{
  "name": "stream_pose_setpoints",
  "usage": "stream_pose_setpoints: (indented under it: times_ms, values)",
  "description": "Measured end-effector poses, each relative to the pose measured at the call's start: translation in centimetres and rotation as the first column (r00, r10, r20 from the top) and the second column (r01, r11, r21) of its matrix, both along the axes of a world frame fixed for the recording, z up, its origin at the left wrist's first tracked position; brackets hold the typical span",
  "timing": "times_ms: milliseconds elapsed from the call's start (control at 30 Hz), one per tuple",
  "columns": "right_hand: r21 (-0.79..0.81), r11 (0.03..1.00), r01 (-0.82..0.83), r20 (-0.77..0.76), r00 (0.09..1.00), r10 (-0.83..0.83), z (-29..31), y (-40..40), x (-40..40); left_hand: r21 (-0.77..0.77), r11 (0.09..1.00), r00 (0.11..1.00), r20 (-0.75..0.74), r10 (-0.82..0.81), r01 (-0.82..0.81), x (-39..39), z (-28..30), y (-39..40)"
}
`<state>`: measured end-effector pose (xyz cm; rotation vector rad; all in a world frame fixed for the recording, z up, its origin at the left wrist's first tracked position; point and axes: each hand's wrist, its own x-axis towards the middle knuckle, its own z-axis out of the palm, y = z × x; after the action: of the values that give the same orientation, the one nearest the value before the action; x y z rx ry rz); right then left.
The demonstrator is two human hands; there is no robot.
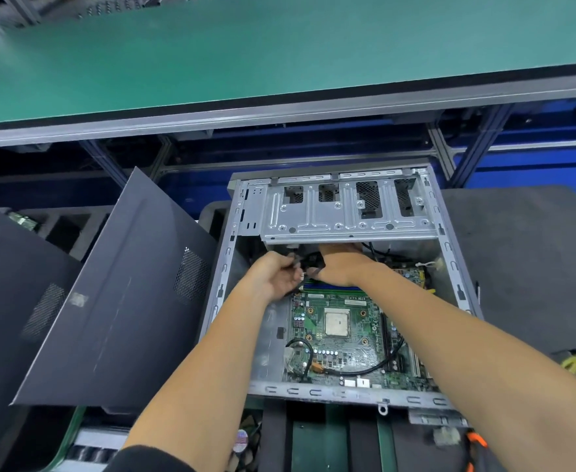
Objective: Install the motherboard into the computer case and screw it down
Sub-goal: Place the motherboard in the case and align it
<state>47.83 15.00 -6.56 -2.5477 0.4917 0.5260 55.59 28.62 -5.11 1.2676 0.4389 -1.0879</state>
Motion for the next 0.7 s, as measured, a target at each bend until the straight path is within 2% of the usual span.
stream_pose_setpoints:
  times_ms: [100,167,233,267,333,367,467,533,633,700]
  values:
    - [-0.053,0.998,-0.020,-0.006,1.000,0.020,0.2,0.2,-0.3,0.011,0.947,0.942,0.103,-0.320,0.321,-0.3,1.0,0.3]
    - [-0.089,0.995,-0.034,-0.021,0.999,0.032,1.0,0.1,-0.6,0.035,0.893,0.873,0.196,-0.446,0.448,-0.1,1.1,0.4]
    - [-0.125,0.991,-0.045,-0.052,0.998,0.039,2.0,0.1,-1.2,0.097,0.864,0.815,0.295,-0.498,0.493,-0.1,1.1,0.3]
    - [-0.139,0.989,-0.045,-0.054,0.998,0.038,2.5,0.1,-1.6,0.176,0.845,0.762,0.367,-0.533,0.506,-0.2,1.0,0.2]
    - [-0.153,0.986,-0.064,-0.040,0.997,0.058,3.6,0.4,-2.9,0.367,0.776,0.589,0.506,-0.629,0.513,-0.5,0.8,0.1]
    - [-0.185,0.979,-0.088,-0.036,0.996,0.083,4.0,0.7,-3.6,0.408,0.745,0.510,0.550,-0.662,0.528,-0.6,0.7,0.0]
    - [-0.259,0.958,-0.120,-0.026,0.993,0.117,4.9,1.3,-5.5,0.380,0.679,0.411,0.579,-0.704,0.628,-1.0,0.9,-0.1]
    - [-0.286,0.953,-0.101,-0.093,0.993,0.077,5.1,1.4,-6.2,0.489,0.643,0.279,0.623,-0.730,0.589,-1.3,1.1,-0.2]
    - [-0.395,0.917,-0.059,-0.241,0.970,-0.042,5.4,1.8,-6.7,0.666,0.645,0.041,0.683,-0.729,0.375,-1.2,1.0,0.0]
    - [-0.478,0.879,0.004,-0.259,0.955,-0.145,5.4,2.0,-7.1,0.700,0.636,-0.070,0.689,-0.722,0.326,-1.1,1.6,0.5]
